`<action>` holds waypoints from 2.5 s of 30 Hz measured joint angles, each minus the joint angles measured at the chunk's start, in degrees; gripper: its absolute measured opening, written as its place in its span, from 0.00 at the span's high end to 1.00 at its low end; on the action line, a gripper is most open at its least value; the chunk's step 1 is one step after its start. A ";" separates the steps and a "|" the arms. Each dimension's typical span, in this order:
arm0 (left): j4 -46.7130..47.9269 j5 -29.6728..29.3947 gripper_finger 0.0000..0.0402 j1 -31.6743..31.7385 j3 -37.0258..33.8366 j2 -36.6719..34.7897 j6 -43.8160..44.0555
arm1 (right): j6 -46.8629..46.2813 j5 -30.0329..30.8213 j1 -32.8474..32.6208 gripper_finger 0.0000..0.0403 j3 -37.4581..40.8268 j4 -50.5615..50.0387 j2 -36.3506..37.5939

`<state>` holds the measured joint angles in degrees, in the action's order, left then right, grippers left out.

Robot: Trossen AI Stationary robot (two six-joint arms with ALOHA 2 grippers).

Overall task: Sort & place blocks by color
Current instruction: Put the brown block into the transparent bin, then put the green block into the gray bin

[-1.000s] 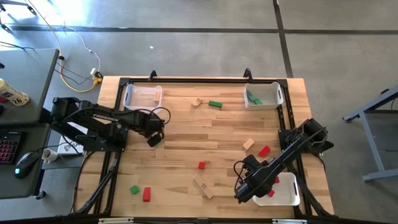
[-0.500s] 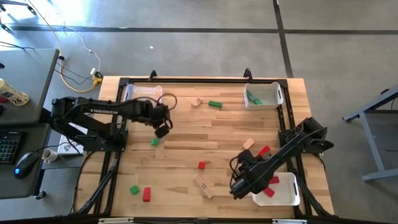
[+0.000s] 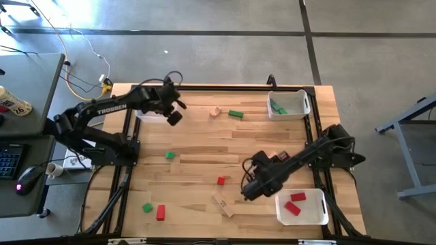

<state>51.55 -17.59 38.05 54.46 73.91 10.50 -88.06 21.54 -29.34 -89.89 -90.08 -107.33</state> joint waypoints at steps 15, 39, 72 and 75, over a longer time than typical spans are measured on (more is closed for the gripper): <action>-1.63 8.82 0.92 12.87 -4.71 0.02 -1.92 | 29.38 -0.50 17.61 0.51 0.07 0.11 0.06; -2.09 12.26 0.80 15.77 -7.13 0.02 3.04 | 77.76 -13.89 48.05 0.51 0.07 29.69 0.06; -2.10 13.06 0.60 15.75 -7.13 0.02 4.62 | 93.88 -29.69 61.98 0.40 0.05 48.45 -1.53; -2.10 13.05 0.60 15.75 -7.13 0.02 6.65 | 94.61 -29.62 61.94 0.40 0.07 48.59 -3.73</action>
<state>49.45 -4.54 53.80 47.33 73.93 17.16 6.55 -8.08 32.60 -89.82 -41.50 -111.06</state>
